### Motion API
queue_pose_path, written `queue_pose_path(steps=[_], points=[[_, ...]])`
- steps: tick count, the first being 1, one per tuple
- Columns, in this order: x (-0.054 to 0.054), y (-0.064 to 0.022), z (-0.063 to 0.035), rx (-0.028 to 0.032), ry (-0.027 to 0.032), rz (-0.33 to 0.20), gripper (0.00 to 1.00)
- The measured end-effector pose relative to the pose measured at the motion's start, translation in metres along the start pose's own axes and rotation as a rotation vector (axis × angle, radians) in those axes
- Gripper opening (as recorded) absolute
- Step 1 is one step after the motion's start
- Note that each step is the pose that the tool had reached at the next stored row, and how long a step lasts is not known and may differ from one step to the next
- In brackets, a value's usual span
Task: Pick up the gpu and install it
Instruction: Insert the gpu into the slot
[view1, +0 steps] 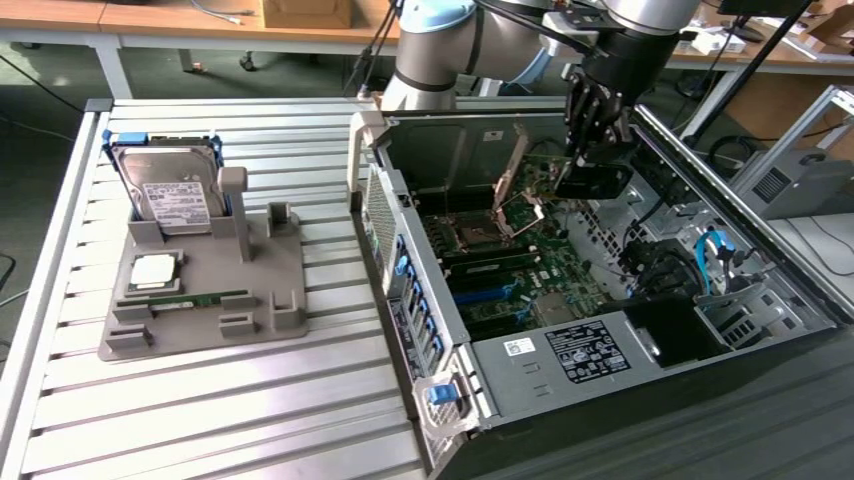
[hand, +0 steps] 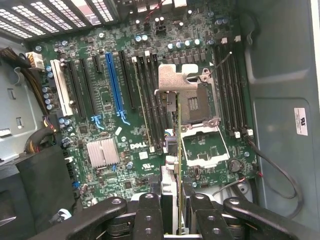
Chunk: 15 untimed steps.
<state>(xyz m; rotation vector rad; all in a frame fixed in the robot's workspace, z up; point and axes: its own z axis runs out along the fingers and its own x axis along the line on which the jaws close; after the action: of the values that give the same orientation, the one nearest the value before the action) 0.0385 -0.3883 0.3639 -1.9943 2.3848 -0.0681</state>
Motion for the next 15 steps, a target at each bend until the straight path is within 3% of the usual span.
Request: queue_pose_path(steps=[15], points=[[0.0000,0.0000,0.0000,0.0020,0.0068,-0.058,0.27]])
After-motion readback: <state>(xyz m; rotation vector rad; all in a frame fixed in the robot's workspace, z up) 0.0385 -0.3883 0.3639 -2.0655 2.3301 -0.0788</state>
